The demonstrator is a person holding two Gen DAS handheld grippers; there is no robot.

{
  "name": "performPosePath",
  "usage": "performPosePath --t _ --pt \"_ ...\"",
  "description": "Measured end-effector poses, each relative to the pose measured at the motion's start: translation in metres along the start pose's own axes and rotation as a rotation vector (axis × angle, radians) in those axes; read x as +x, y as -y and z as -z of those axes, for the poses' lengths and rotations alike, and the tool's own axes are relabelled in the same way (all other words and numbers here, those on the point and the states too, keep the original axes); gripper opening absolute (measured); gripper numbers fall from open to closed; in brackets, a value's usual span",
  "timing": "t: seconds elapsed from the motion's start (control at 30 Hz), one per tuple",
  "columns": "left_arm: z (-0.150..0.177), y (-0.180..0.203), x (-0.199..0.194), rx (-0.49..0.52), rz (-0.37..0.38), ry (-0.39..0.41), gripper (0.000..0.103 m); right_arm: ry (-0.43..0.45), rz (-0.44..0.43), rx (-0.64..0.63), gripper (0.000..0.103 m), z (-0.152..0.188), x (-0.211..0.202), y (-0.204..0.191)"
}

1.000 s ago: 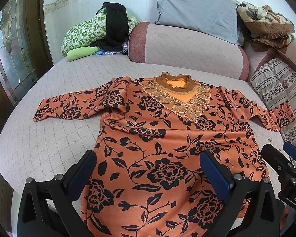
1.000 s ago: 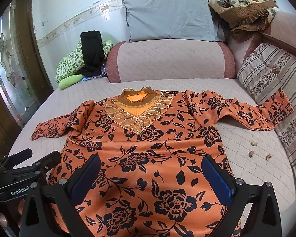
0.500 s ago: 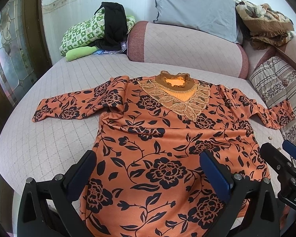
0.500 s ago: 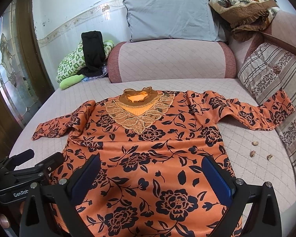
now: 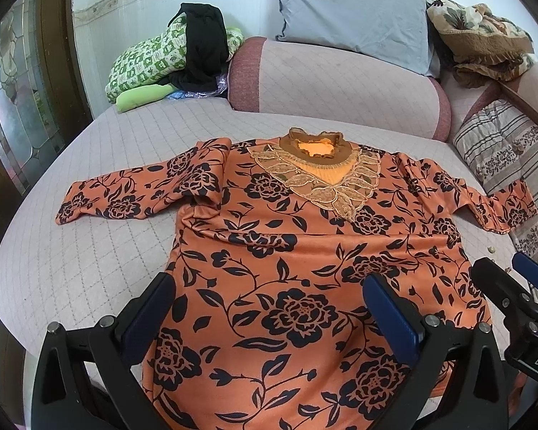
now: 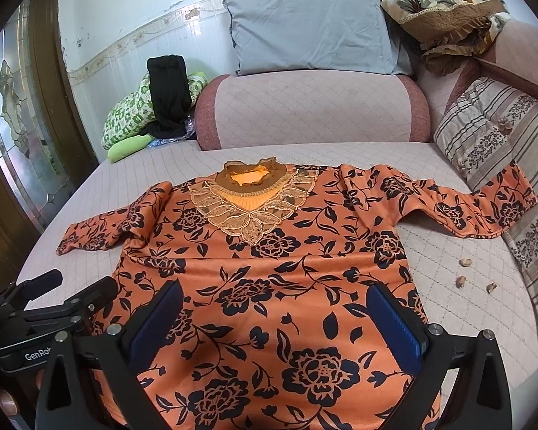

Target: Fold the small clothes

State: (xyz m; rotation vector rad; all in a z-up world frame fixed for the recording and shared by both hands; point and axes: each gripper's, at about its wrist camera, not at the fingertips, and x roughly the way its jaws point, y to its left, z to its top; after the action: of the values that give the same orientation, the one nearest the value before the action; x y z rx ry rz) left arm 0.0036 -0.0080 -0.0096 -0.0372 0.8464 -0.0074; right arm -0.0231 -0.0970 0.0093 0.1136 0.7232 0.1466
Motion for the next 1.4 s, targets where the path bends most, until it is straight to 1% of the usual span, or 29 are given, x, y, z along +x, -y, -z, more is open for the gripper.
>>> performPosePath --t 0.07,0.13,0.2,0.27,0.37,0.4,0.43,0.5,0.57,0.6,0.67,0.73,0.8,0.87,0.97,1.0,1.03,1.07,1.1,1.13,1.2,1.27,1.3,1.4 --pt "0.002 -0.002 0.005 0.001 0.003 -0.01 0.103 -0.002 -0.015 0.01 0.103 0.0 0.001 0.003" --pt "0.004 -0.006 0.011 -0.002 0.007 -0.021 0.103 0.0 -0.063 0.051 0.103 0.001 0.002 0.016" --pt "0.009 -0.016 0.024 -0.014 0.002 -0.045 0.103 0.013 -0.087 0.113 0.103 0.003 0.001 0.04" --pt "0.013 -0.033 0.041 -0.04 -0.009 -0.077 0.103 0.029 -0.066 0.18 0.103 0.003 -0.002 0.075" --pt "0.015 -0.062 0.059 -0.096 -0.039 -0.108 0.103 0.078 0.025 0.294 0.103 -0.007 -0.008 0.152" --pt "0.015 -0.08 0.066 -0.137 -0.058 -0.112 0.103 0.092 0.057 0.332 0.103 -0.011 -0.008 0.176" --pt "0.015 -0.089 0.069 -0.16 -0.07 -0.112 0.103 0.106 0.104 0.391 0.103 -0.016 -0.007 0.21" --pt "0.013 -0.12 0.079 -0.242 -0.114 -0.113 0.103 0.124 0.198 0.484 0.103 -0.027 0.002 0.273" --pt "0.012 -0.146 0.091 -0.305 -0.156 -0.124 0.103 0.109 0.284 0.541 0.102 -0.038 0.015 0.317" --pt "0.012 -0.154 0.096 -0.321 -0.175 -0.131 0.103 0.084 0.331 0.572 0.1 -0.046 0.027 0.343" --pt "0.011 -0.169 0.104 -0.342 -0.21 -0.135 0.103 0.055 0.379 0.606 0.093 -0.057 0.044 0.371" --pt "0.011 -0.183 0.109 -0.369 -0.245 -0.119 0.103 0.042 0.435 0.608 0.091 -0.071 0.061 0.388" --pt "0.012 -0.194 0.115 -0.401 -0.27 -0.107 0.103 0.021 0.485 0.6 0.091 -0.082 0.078 0.393" --pt "0.017 -0.202 0.129 -0.414 -0.287 -0.133 0.103 -0.007 0.588 0.584 0.091 -0.09 0.096 0.399" --pt "0.02 -0.2 0.134 -0.343 -0.343 -0.127 0.103 -0.04 0.675 0.607 0.088 -0.094 0.115 0.41" --pt "0.02 -0.202 0.134 -0.355 -0.338 -0.124 0.103 -0.06 0.7 0.588 0.078 -0.098 0.121 0.41" --pt "0.02 -0.206 0.133 -0.376 -0.325 -0.117 0.103 -0.077 0.704 0.575 0.052 -0.103 0.125 0.411" --pt "0.019 -0.209 0.133 -0.391 -0.314 -0.115 0.103 -0.093 0.694 0.565 0.018 -0.108 0.128 0.413" --pt "0.02 -0.213 0.133 -0.408 -0.298 -0.115 0.103 -0.108 0.679 0.554 0.006 -0.114 0.13 0.412" --pt "0.02 -0.217 0.133 -0.424 -0.284 -0.11 0.103 -0.099 0.673 0.526 0.006 -0.123 0.127 0.407" --pt "0.019 -0.219 0.133 -0.437 -0.27 -0.113 0.103 -0.052 0.647 0.445 0.006 -0.147 0.118 0.384" --pt "0.018 -0.218 0.135 -0.437 -0.27 -0.119 0.103 0.016 0.571 0.339 0.006 -0.182 0.104 0.342" --pt "0.018 -0.219 0.135 -0.437 -0.267 -0.12 0.103 0.047 0.534 0.307 0.006 -0.195 0.097 0.323" --pt "0.018 -0.223 0.132 -0.475 -0.23 -0.106 0.103 0.153 0.358 0.199 0.006 -0.236 0.073 0.238"
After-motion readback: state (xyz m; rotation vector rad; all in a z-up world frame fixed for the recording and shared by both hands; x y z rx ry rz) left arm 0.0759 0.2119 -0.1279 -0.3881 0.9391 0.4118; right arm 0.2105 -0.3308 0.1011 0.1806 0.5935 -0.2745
